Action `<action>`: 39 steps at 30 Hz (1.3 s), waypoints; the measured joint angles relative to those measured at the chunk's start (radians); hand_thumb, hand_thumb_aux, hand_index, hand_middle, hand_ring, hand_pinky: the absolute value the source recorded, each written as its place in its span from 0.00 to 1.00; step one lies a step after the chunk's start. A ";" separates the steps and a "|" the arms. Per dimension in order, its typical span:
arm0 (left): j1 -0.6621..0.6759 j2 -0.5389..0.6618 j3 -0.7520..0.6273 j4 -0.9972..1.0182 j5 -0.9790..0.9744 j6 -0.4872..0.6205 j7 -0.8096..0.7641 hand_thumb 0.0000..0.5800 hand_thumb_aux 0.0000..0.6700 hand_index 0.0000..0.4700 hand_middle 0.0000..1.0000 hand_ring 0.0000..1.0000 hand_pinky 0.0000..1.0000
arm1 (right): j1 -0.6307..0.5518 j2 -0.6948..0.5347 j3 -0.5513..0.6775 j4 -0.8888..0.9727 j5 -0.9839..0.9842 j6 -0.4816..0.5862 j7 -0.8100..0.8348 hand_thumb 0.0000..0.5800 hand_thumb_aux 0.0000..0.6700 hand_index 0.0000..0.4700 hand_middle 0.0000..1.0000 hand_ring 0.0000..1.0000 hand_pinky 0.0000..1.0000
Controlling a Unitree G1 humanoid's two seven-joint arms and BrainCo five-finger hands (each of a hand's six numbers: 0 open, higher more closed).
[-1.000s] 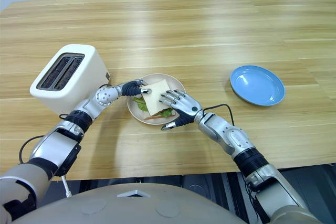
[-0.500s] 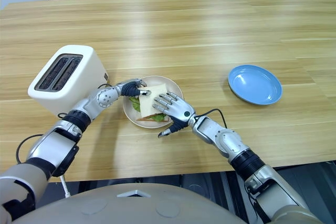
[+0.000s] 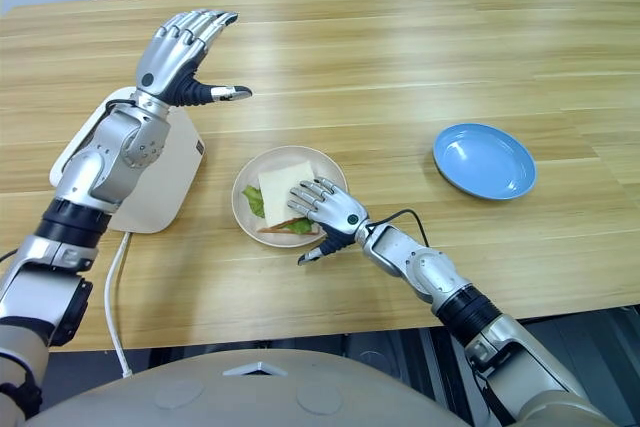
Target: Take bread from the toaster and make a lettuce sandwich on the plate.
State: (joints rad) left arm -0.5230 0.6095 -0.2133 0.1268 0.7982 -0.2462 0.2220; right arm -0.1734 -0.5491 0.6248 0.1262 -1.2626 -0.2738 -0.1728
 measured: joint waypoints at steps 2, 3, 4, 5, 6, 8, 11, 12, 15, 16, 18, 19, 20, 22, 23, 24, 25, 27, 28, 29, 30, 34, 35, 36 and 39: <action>0.038 -0.008 0.012 -0.025 -0.046 0.000 -0.032 0.00 0.00 0.00 0.00 0.00 0.00 | 0.013 -0.005 -0.010 -0.019 0.009 0.009 -0.017 0.00 0.00 0.00 0.00 0.00 0.00; 0.057 -0.019 0.021 -0.033 -0.080 -0.002 -0.052 0.00 0.00 0.00 0.00 0.00 0.00 | 0.023 -0.008 -0.024 -0.032 0.018 0.014 -0.036 0.00 0.00 0.00 0.00 0.00 0.00; 0.079 -0.032 0.032 -0.042 -0.112 -0.004 -0.068 0.00 0.00 0.00 0.00 0.00 0.00 | 0.039 -0.010 -0.046 -0.056 0.026 0.020 -0.057 0.00 0.00 0.00 0.00 0.00 0.00; 0.094 -0.042 0.039 -0.043 -0.150 -0.016 -0.083 0.00 0.00 0.00 0.00 0.00 0.00 | 0.048 -0.012 -0.071 -0.081 0.041 0.021 -0.086 0.00 0.00 0.00 0.00 0.00 0.00; 0.111 -0.052 0.047 -0.047 -0.188 -0.032 -0.093 0.00 0.00 0.00 0.00 0.00 0.00 | 0.054 -0.013 -0.102 -0.117 0.053 0.025 -0.124 0.00 0.00 0.00 0.00 0.00 0.00; 0.123 -0.079 0.063 -0.050 -0.269 -0.067 -0.113 0.00 0.00 0.00 0.00 0.00 0.00 | 0.054 -0.023 -0.192 -0.210 0.080 0.027 -0.216 0.00 0.00 0.00 0.00 0.00 0.00; 0.122 -0.112 0.119 -0.064 -0.432 -0.099 -0.171 0.00 0.00 0.00 0.00 0.00 0.00 | 0.049 -0.055 -0.323 -0.292 0.155 0.012 -0.298 0.00 0.00 0.00 0.00 0.00 0.00; 0.122 -0.118 0.138 -0.070 -0.494 -0.105 -0.200 0.00 0.00 0.00 0.00 0.00 0.00 | 0.051 -0.065 -0.367 -0.304 0.193 0.001 -0.308 0.00 0.00 0.00 0.00 0.00 0.00; 0.133 -0.116 0.160 -0.124 -0.663 -0.106 -0.334 0.00 0.00 0.00 0.00 0.00 0.00 | 0.067 -0.099 -0.464 -0.315 0.329 -0.032 -0.273 0.67 0.43 0.42 0.00 0.00 0.00; 0.148 -0.104 0.158 -0.150 -0.705 -0.109 -0.386 0.26 0.14 0.13 0.00 0.00 0.00 | 0.070 -0.107 -0.487 -0.316 0.388 -0.044 -0.244 0.98 0.86 0.84 0.24 0.24 0.24; 0.195 -0.042 0.147 -0.200 -0.791 -0.101 -0.523 0.82 0.57 0.56 0.16 0.16 0.16 | 0.073 -0.139 -0.526 -0.297 0.553 -0.063 -0.126 1.00 1.00 0.98 0.73 0.73 0.73; 0.232 0.029 0.145 -0.224 -0.840 -0.079 -0.626 1.00 1.00 0.98 1.00 1.00 1.00 | 0.083 -0.174 -0.551 -0.274 0.697 -0.058 0.007 1.00 1.00 0.98 1.00 1.00 1.00; 0.242 0.055 0.146 -0.225 -0.850 -0.066 -0.658 1.00 1.00 0.98 1.00 1.00 1.00 | 0.089 -0.189 -0.559 -0.260 0.746 -0.053 0.055 1.00 1.00 0.98 1.00 1.00 1.00; 0.277 0.154 0.148 -0.226 -0.883 -0.009 -0.784 1.00 1.00 0.98 1.00 1.00 1.00 | 0.134 -0.241 -0.560 -0.252 0.931 -0.024 0.268 1.00 1.00 0.98 1.00 1.00 1.00; 0.309 0.211 0.146 -0.229 -0.893 0.020 -0.862 1.00 1.00 0.98 1.00 1.00 1.00 | 0.179 -0.279 -0.551 -0.262 1.008 -0.016 0.380 1.00 1.00 0.98 1.00 1.00 1.00; 0.336 0.252 0.138 -0.232 -0.894 0.030 -0.911 1.00 1.00 0.98 1.00 1.00 1.00 | 0.212 -0.305 -0.545 -0.277 1.051 -0.012 0.444 1.00 1.00 0.98 1.00 1.00 1.00; 0.383 0.307 0.124 -0.234 -0.893 0.046 -0.983 1.00 1.00 0.98 1.00 1.00 1.00 | 0.260 -0.331 -0.540 -0.303 1.120 0.011 0.538 1.00 1.00 0.98 1.00 1.00 1.00; 0.428 0.333 0.093 -0.238 -0.889 0.065 -1.069 1.00 1.00 0.98 1.00 1.00 1.00 | 0.290 -0.339 -0.537 -0.347 1.196 0.053 0.646 1.00 1.00 0.98 1.00 1.00 1.00; 0.443 0.343 0.077 -0.245 -0.888 0.074 -1.103 1.00 1.00 0.98 1.00 1.00 1.00 | 0.295 -0.349 -0.534 -0.376 1.215 0.068 0.687 1.00 1.00 0.98 1.00 1.00 1.00; 0.454 0.352 0.066 -0.251 -0.886 0.082 -1.127 1.00 1.00 0.98 1.00 1.00 1.00 | 0.297 -0.361 -0.530 -0.398 1.223 0.076 0.718 1.00 1.00 0.98 1.00 1.00 1.00; 0.467 0.355 0.050 -0.258 -0.881 0.090 -1.159 1.00 1.00 0.98 1.00 1.00 1.00 | 0.302 -0.370 -0.516 -0.426 1.232 0.091 0.760 1.00 1.00 0.98 1.00 1.00 1.00; 0.474 0.345 -0.011 -0.261 -0.846 0.104 -1.219 1.00 1.00 0.98 1.00 1.00 1.00 | 0.309 -0.354 -0.447 -0.457 1.226 0.130 0.848 1.00 1.00 0.98 1.00 1.00 1.00; 0.464 0.325 -0.043 -0.255 -0.827 0.107 -1.237 1.00 1.00 0.98 1.00 1.00 1.00 | 0.304 -0.343 -0.417 -0.454 1.206 0.145 0.870 1.00 1.00 0.98 1.00 1.00 1.00; 0.460 0.308 -0.067 -0.252 -0.812 0.106 -1.247 1.00 1.00 0.98 1.00 1.00 1.00 | 0.299 -0.329 -0.394 -0.454 1.191 0.152 0.880 1.00 1.00 0.98 1.00 1.00 1.00; 0.425 0.263 -0.131 -0.201 -0.756 0.105 -1.264 1.00 1.00 0.98 1.00 1.00 1.00 | 0.261 -0.281 -0.324 -0.440 1.138 0.169 0.909 1.00 1.00 0.98 1.00 1.00 1.00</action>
State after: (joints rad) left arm -0.0976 0.8729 -0.3446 -0.0741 0.0427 -0.1416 -1.0421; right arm 0.0875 -0.8299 0.3009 -0.3134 -0.1251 -0.1053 0.7363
